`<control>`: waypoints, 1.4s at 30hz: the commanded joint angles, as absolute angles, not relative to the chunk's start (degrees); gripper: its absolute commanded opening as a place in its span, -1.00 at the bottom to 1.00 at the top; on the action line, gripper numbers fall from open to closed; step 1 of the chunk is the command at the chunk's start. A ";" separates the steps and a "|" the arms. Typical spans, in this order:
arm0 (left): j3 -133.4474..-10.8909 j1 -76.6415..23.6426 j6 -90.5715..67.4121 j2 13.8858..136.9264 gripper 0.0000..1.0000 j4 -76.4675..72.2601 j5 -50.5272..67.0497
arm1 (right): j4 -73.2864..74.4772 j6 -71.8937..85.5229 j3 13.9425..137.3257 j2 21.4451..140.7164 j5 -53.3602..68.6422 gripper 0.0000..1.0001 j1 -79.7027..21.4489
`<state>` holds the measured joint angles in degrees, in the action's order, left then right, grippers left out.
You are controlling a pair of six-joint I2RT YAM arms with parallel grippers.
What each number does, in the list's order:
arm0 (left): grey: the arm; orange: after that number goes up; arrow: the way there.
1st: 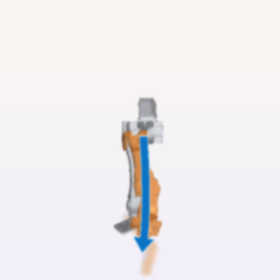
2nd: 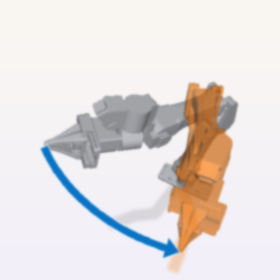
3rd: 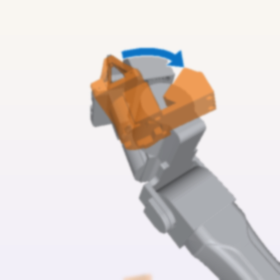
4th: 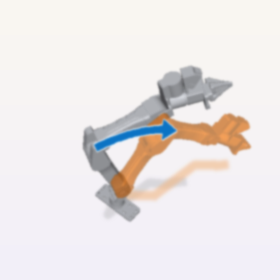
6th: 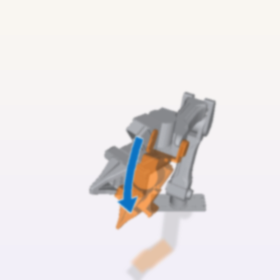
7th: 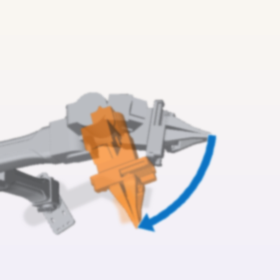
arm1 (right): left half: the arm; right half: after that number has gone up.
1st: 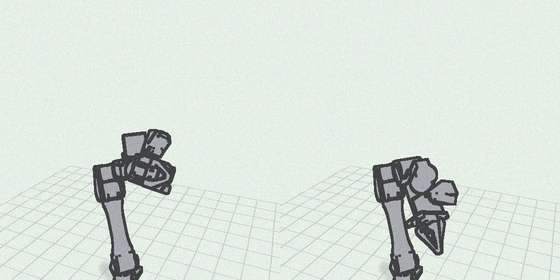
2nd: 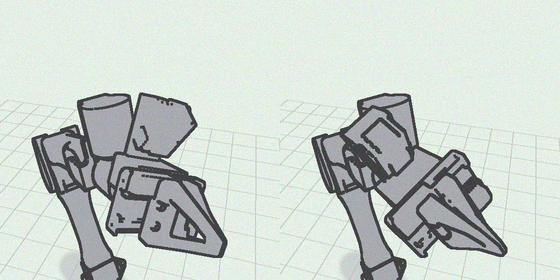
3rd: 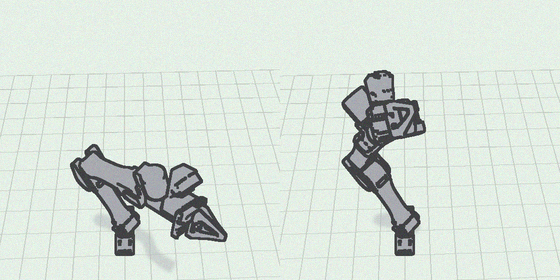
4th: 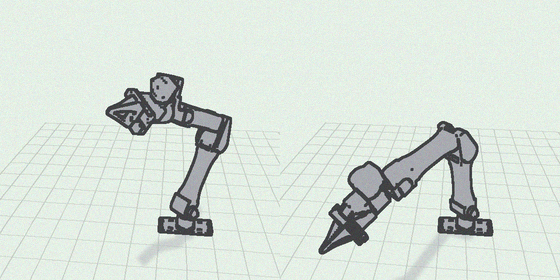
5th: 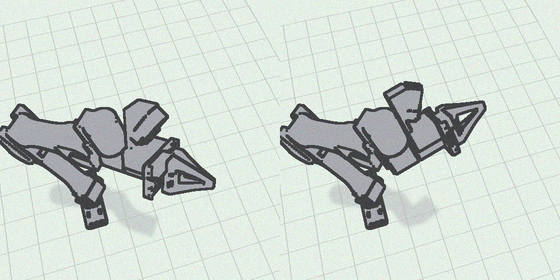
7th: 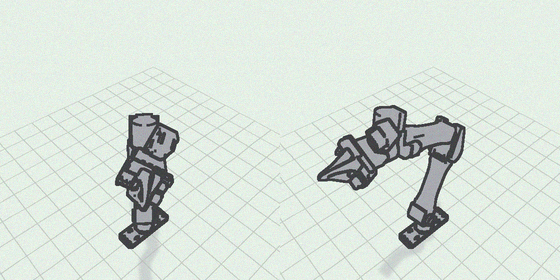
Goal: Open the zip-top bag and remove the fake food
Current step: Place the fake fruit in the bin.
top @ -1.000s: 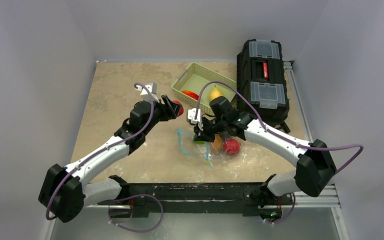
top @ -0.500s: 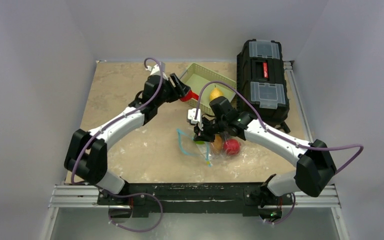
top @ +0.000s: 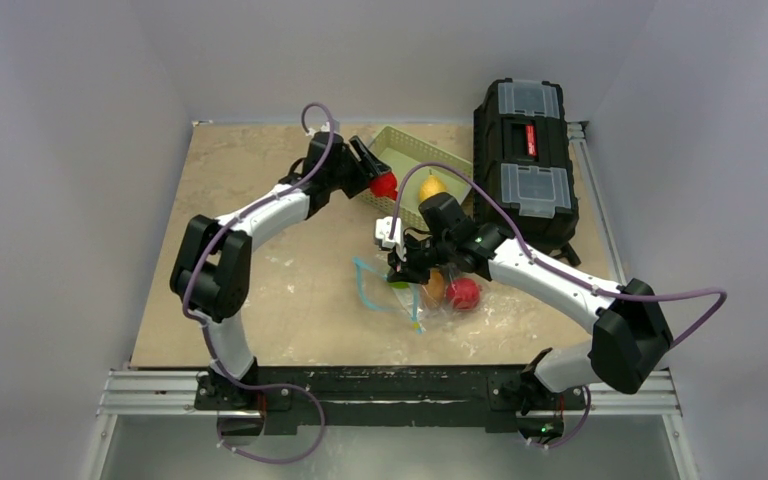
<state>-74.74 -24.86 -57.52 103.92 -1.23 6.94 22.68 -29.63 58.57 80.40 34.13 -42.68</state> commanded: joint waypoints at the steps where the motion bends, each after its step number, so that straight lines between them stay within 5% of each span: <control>1: -79.77 -24.17 -62.07 106.64 -1.00 -1.74 8.94 | 21.65 -30.38 58.88 79.47 35.33 -1.00 -42.36; 7: -82.53 -23.72 -63.99 109.37 -0.89 -1.27 9.24 | 21.61 -30.33 58.89 79.46 35.33 -1.00 -42.32; 15: -83.27 -23.33 -65.19 111.00 -0.33 -1.49 9.58 | 21.59 -30.35 58.86 79.46 35.33 -1.00 -42.36; 36: -86.13 -22.76 -64.95 112.76 0.72 -0.09 9.93 | 21.71 -30.41 58.93 79.77 35.28 -1.00 -42.34; 42: -86.15 -22.68 -64.00 111.95 0.77 -0.16 10.37 | 21.63 -30.41 58.97 79.76 35.33 -1.00 -42.36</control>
<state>-83.90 -23.22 -64.95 112.55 1.06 9.30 22.68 -29.63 58.57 80.40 34.13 -42.68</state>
